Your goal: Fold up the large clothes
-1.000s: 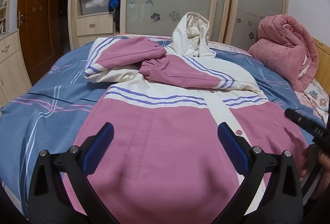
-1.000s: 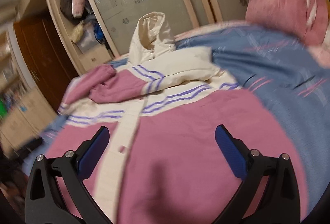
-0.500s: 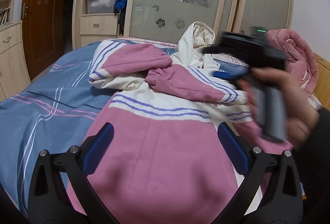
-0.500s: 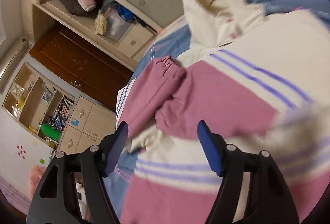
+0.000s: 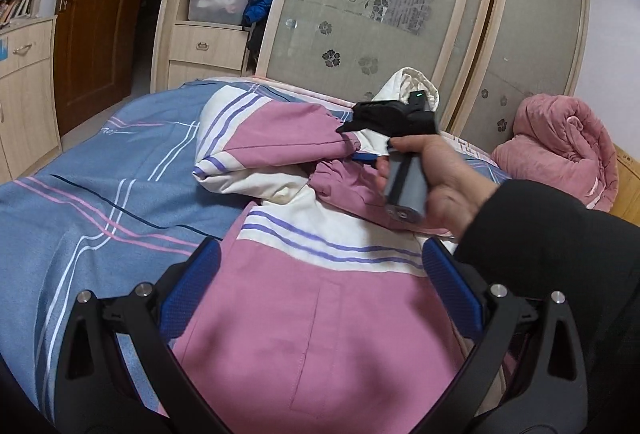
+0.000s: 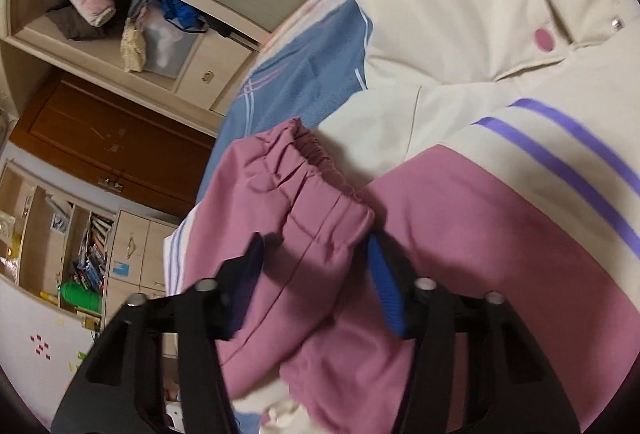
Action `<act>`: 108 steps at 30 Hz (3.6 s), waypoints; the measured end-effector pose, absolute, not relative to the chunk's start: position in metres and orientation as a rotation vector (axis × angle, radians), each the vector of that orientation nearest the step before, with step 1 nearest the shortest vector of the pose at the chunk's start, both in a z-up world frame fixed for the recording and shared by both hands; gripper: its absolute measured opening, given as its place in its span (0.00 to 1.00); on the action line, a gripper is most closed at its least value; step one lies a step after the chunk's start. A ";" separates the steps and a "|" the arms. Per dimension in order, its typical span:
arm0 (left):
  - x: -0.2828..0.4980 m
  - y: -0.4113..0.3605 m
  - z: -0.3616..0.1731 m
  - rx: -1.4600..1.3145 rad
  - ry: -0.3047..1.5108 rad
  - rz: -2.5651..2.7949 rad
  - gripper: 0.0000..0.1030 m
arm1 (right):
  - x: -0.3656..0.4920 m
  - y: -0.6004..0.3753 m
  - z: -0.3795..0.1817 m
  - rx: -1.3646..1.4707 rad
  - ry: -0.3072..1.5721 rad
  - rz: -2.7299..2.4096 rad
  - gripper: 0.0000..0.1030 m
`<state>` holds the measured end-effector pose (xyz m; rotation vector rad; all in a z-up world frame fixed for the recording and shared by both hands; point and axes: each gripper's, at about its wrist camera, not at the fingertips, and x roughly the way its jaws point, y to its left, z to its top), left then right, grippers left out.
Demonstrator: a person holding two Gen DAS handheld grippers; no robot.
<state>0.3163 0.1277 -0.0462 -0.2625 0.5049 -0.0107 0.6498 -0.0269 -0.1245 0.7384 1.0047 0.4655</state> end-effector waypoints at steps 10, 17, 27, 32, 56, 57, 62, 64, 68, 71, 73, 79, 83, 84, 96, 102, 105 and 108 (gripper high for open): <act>0.311 0.117 -0.041 -0.229 0.477 -0.039 0.98 | 0.627 0.008 -0.027 0.487 0.805 0.503 0.16; 0.309 0.103 -0.043 -0.207 0.474 -0.070 0.98 | 0.570 -0.005 0.104 0.331 0.556 0.563 0.16; 0.310 0.084 -0.045 -0.185 0.492 -0.126 0.98 | 0.530 -0.177 0.078 0.325 0.473 0.266 0.16; 0.312 0.075 -0.051 -0.170 0.516 -0.146 0.98 | 0.520 -0.243 0.005 0.367 0.510 0.137 0.16; 0.292 0.068 -0.084 -0.067 0.645 -0.057 0.98 | 0.251 -0.303 -0.082 0.337 0.425 0.099 0.99; 0.287 0.067 -0.083 -0.054 0.641 -0.053 0.98 | 0.242 -0.298 -0.082 0.321 0.424 0.112 0.99; 0.266 0.052 -0.075 0.013 0.610 -0.045 0.98 | 0.223 -0.281 -0.082 0.144 0.387 0.093 0.99; 0.261 0.048 -0.071 0.021 0.590 -0.038 0.98 | 0.223 -0.283 -0.085 0.116 0.390 0.079 0.99; 0.257 0.042 -0.068 0.022 0.575 -0.043 0.98 | 0.224 -0.294 -0.088 0.133 0.404 0.066 0.99; 0.258 0.038 -0.068 0.021 0.575 -0.046 0.98 | 0.223 -0.299 -0.089 0.145 0.408 0.060 0.99; 0.259 0.036 -0.069 0.025 0.579 -0.047 0.98 | 0.222 -0.299 -0.090 0.140 0.412 0.059 0.99; 0.263 0.035 -0.073 0.020 0.595 -0.054 0.98 | 0.223 -0.299 -0.092 0.139 0.421 0.061 0.99; 0.264 0.036 -0.073 0.015 0.596 -0.052 0.98 | 0.225 -0.298 -0.093 0.150 0.430 0.064 0.99; 0.265 0.035 -0.073 0.015 0.596 -0.054 0.98 | 0.225 -0.296 -0.093 0.149 0.431 0.066 0.99; 0.265 0.039 -0.072 0.003 0.597 -0.055 0.98 | 0.229 -0.285 -0.095 0.135 0.445 0.079 0.99; 0.264 0.040 -0.072 0.006 0.599 -0.057 0.98 | 0.230 -0.282 -0.095 0.129 0.447 0.085 0.99; 0.264 0.040 -0.072 0.005 0.599 -0.056 0.98 | 0.230 -0.282 -0.095 0.130 0.447 0.085 0.99; 0.264 0.039 -0.072 0.003 0.600 -0.056 0.98 | 0.230 -0.282 -0.096 0.130 0.447 0.084 0.99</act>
